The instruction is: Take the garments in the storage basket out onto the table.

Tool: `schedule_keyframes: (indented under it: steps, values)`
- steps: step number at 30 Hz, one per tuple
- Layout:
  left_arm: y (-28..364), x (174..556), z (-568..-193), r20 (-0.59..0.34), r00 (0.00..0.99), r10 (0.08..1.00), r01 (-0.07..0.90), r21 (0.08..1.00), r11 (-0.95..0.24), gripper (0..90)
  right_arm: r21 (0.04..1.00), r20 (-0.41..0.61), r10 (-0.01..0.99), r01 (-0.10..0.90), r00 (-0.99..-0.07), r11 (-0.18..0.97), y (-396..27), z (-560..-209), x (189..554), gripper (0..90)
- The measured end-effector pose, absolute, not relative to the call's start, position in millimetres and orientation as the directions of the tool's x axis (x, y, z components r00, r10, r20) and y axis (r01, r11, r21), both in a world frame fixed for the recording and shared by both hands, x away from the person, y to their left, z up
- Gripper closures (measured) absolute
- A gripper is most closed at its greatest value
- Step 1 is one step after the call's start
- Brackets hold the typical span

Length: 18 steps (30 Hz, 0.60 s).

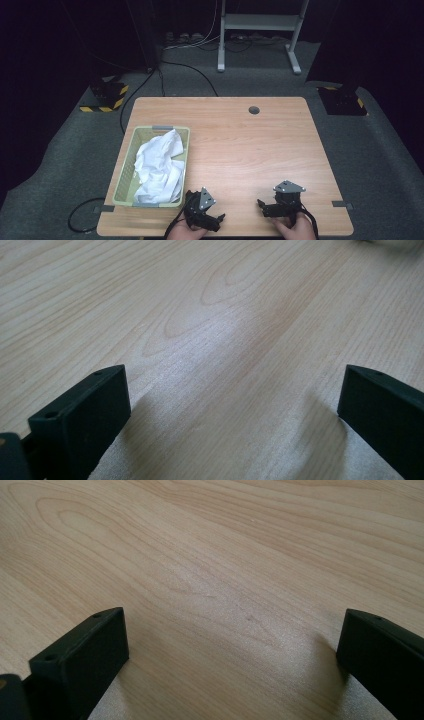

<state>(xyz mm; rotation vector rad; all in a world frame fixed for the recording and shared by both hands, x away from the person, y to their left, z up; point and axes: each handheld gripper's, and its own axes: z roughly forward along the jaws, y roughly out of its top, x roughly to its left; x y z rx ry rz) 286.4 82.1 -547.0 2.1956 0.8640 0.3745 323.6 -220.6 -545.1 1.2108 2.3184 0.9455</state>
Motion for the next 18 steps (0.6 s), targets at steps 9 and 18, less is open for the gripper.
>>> schedule_keyframes:
  steps: [9, 18]
  values:
    - [83.9, 285.7, -546.5, -0.005, 0.738, 0.675, 0.458, 0.738, -0.496, 0.9, 0.702, -0.011, 0.820, 0.580, -0.572, 0.414, -220.8, -545.3, 323.4, 0.0]
    - [85.6, 285.5, -546.1, -0.019, 0.742, 0.670, 0.455, 0.748, -0.483, 1.1, 0.702, -0.011, 0.820, 0.580, -0.572, 0.414, -220.7, -545.3, 323.4, 0.0]
